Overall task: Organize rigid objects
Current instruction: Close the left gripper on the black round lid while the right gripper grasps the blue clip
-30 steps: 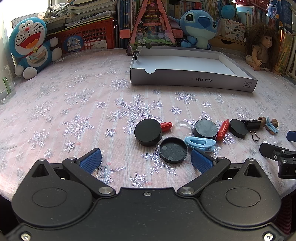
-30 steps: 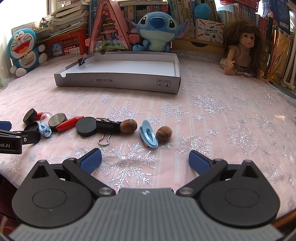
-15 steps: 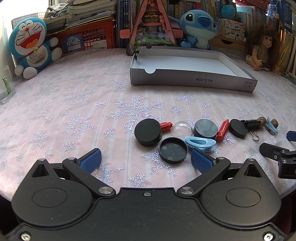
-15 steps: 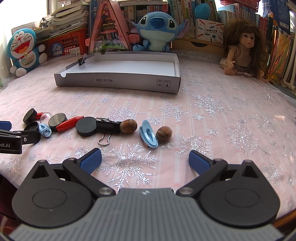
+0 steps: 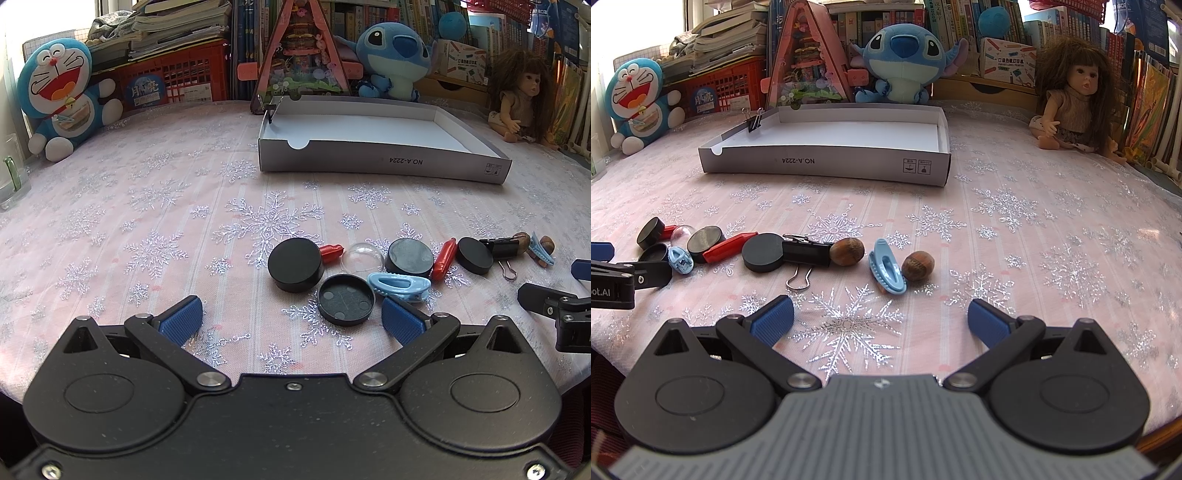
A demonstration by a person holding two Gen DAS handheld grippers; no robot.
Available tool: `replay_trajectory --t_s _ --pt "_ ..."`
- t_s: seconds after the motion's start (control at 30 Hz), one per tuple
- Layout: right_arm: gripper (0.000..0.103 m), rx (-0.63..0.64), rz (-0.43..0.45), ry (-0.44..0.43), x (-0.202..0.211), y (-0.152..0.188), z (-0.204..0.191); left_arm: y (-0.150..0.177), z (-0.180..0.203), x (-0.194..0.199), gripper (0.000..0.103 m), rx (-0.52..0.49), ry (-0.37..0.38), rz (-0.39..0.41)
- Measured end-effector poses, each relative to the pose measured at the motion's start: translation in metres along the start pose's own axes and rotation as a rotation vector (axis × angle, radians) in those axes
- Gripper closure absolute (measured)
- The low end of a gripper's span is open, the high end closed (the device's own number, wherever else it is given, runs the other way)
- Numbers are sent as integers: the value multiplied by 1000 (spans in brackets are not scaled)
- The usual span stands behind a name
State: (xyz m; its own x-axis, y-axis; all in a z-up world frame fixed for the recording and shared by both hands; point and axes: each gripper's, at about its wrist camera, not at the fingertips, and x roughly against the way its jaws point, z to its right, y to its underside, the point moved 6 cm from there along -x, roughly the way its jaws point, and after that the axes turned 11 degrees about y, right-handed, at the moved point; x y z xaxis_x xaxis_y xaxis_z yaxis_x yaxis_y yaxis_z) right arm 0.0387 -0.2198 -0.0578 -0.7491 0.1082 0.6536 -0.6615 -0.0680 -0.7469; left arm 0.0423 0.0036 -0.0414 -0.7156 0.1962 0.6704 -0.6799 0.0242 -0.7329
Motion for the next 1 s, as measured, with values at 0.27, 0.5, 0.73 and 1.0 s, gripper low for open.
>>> replay_trajectory --t_s 0.27,0.5,0.73,1.0 --pt "0 -21 6 -34 2 -4 5 1 3 8 11 -15 30 15" --pt "24 4 109 -65 17 -11 3 2 10 20 43 -22 113 30" --pt "63 25 87 -71 10 -11 2 1 13 19 66 -28 148 35" --pt "59 23 89 -59 -5 -17 7 -3 17 12 72 -40 163 43"
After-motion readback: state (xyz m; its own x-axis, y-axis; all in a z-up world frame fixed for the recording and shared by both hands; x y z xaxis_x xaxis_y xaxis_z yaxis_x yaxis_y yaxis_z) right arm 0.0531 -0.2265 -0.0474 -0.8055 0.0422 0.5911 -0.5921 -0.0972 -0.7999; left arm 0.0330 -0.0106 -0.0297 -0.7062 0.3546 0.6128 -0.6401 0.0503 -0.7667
